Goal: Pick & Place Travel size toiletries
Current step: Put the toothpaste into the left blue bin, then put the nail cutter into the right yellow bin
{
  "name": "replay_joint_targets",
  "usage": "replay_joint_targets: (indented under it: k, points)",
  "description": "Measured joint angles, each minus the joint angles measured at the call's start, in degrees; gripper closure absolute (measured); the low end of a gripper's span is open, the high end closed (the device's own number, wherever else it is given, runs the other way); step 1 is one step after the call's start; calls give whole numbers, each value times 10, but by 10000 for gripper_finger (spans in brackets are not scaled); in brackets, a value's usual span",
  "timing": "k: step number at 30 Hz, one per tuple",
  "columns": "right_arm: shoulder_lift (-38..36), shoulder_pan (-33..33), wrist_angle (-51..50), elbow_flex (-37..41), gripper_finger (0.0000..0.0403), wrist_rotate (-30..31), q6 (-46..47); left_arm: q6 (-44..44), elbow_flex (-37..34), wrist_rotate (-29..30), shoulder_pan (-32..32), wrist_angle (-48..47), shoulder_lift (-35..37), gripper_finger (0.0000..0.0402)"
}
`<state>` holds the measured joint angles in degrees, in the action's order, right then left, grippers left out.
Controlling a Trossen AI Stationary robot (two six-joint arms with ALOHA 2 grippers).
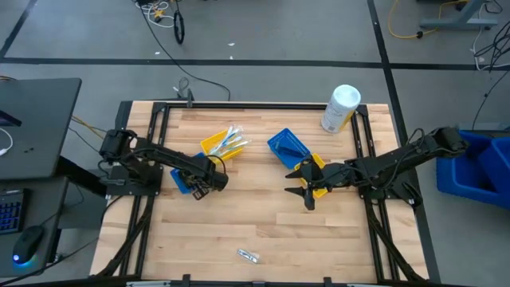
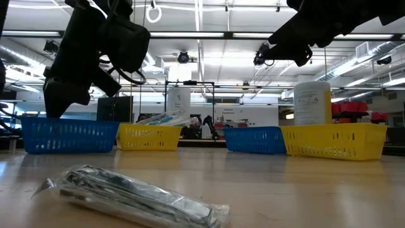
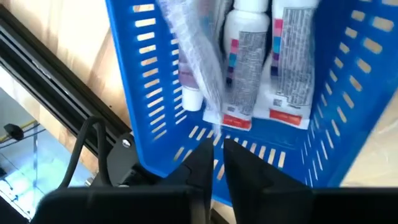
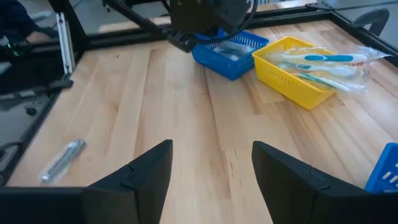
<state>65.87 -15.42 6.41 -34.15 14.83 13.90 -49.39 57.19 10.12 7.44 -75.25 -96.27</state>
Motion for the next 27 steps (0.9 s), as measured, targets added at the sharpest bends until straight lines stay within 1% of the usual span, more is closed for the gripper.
replay_joint_targets:
  k: [3, 6, 8, 10, 12, 15, 18, 20, 22, 25, 27]
  points:
    - [1, 0, -7, 0, 160, 0, -7, 4, 0, -1, 1, 0, 0, 337]
    - [2, 0, -20, 0, 144, 0, -6, -8, 0, 2, 1, -3, 0, 307]
    - [2, 0, -32, 0, 135, -1, 6, -23, 0, 9, 1, -3, 0, 288]
    - [2, 0, -45, 0, 129, -4, 24, -20, 5, 14, 6, -5, 0, 272]
    - [2, 0, -56, 0, 126, -5, 35, -9, 20, 40, 17, -17, 0, 260]
    - [2, 0, -71, 0, 124, -5, 45, -12, 63, 102, 39, -55, 0, 249]
    - [2, 0, -74, 0, 127, -5, 52, 6, 116, 139, 68, -49, 0, 244]
    - [2, 0, -75, 0, 132, -5, 53, 31, 151, 151, 92, -22, 0, 245]
    - [2, 0, -75, 0, 138, -5, 54, 59, 178, 164, 115, 27, 0, 248]
    - [2, 0, -75, 0, 145, -5, 67, 100, 205, 175, 149, 122, 0, 252]
    - [2, 0, -75, 0, 149, -10, 73, 132, 209, 175, 170, 200, 0, 253]
